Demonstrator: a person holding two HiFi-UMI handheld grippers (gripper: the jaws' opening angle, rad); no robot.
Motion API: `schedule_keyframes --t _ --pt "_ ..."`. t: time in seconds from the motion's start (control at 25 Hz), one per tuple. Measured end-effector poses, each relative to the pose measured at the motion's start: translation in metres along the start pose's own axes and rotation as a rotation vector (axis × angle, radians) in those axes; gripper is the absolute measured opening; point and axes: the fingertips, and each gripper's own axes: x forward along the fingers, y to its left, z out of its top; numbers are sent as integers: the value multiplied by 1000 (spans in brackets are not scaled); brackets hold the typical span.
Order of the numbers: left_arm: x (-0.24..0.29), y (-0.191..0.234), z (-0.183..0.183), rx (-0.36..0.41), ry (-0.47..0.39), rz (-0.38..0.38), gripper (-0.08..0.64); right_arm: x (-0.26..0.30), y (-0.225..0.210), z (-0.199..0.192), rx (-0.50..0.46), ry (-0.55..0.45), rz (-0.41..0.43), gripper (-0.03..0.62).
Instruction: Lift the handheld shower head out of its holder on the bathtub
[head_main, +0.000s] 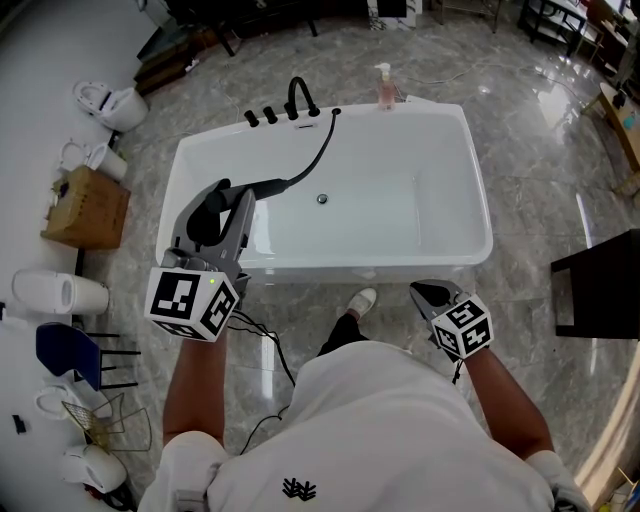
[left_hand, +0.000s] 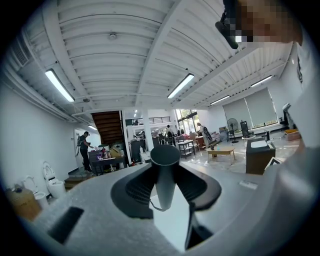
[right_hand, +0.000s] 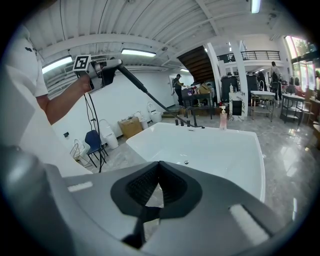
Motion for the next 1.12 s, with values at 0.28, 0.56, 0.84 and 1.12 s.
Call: schedule_keyframes --t 0.28,0.56,0.84,1.12 --pt "3 -1 0 6 4 -10 139 1 -1 -1 2 -1 -6 12" --pt "3 -1 1 9 5 -18 140 3 2 0 0 -2 -4 12" --pt "2 -4 4 9 7 -19 140 0 3 1 -2 -4 -2 12" --pt "0 -8 3 11 9 -19 140 0 5 -1 -9 -7 4 12"
